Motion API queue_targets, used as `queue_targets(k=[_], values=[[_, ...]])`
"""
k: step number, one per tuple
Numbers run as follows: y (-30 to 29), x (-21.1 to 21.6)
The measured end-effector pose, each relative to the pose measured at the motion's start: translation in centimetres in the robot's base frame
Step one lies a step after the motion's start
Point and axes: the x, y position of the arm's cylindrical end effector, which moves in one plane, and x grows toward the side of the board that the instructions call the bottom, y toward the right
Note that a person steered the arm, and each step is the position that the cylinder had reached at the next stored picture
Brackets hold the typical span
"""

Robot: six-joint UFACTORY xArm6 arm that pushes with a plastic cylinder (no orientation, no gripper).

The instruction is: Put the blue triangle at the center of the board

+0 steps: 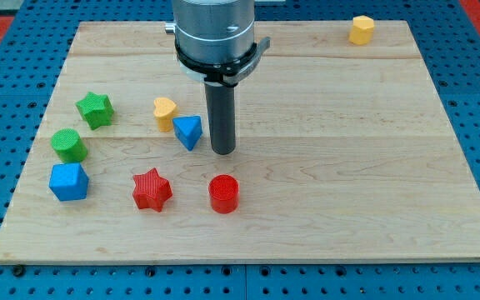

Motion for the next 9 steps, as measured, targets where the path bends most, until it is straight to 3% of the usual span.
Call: queue_targets(k=[2, 3, 5, 6, 7, 9], values=[[-1.7, 2.9], [-10.1, 0.6], [-1.2, -0.9], [-2.9, -7.1], [-4.3, -9.3], [-2.7, -9.3]])
